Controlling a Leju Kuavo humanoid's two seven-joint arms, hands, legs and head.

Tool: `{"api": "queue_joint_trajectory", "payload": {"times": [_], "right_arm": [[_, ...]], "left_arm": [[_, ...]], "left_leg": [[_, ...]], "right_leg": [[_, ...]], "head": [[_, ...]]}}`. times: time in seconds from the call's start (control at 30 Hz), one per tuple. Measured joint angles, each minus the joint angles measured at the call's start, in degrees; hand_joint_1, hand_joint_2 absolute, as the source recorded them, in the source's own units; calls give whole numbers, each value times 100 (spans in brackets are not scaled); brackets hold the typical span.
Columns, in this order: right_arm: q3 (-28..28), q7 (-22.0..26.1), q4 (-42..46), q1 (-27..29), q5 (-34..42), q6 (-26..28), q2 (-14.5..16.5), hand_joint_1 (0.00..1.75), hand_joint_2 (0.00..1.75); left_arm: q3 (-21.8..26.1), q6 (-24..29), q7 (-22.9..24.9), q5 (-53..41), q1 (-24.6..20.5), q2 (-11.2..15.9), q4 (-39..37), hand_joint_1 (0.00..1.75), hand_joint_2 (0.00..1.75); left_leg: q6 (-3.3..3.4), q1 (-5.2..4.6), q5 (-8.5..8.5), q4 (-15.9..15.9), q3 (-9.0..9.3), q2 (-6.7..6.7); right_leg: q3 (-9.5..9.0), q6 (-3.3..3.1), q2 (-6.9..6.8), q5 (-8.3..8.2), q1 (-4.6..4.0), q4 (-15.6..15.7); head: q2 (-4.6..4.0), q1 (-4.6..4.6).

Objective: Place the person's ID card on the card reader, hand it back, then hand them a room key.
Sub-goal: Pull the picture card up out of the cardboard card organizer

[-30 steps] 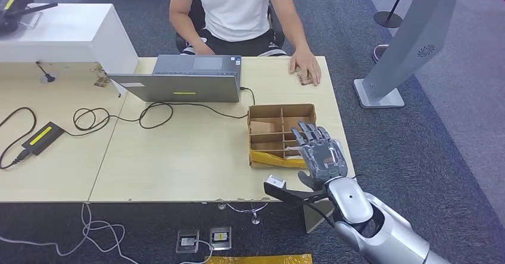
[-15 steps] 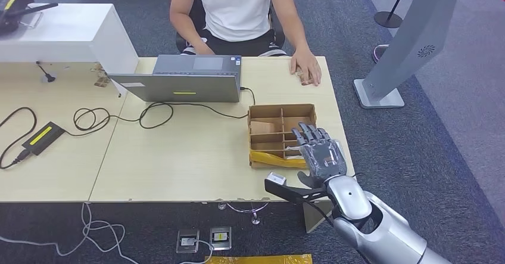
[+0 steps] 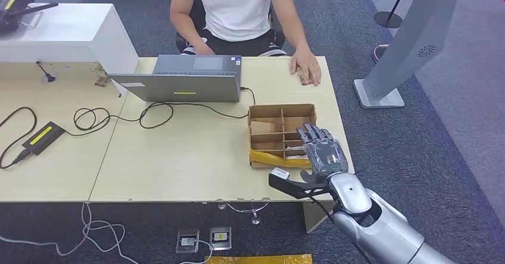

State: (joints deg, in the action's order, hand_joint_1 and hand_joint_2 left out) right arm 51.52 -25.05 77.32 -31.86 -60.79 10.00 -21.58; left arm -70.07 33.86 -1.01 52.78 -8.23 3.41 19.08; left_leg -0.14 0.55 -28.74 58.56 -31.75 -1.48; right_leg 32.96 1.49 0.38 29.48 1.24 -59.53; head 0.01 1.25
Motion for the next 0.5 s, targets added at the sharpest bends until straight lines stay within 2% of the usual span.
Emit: {"api": "queue_joint_trajectory", "payload": {"times": [0.5], "right_arm": [[0, 44, -349, -57, 140, 318, 107, 0, 175]], "left_arm": [[0, -1, 0, -39, -1, -4, 0, 0, 175]], "left_leg": [[0, 0, 0, 0, 0, 0]], "right_leg": [[0, 0, 0, 0, 0, 0]], "head": [[0, 0]]}}
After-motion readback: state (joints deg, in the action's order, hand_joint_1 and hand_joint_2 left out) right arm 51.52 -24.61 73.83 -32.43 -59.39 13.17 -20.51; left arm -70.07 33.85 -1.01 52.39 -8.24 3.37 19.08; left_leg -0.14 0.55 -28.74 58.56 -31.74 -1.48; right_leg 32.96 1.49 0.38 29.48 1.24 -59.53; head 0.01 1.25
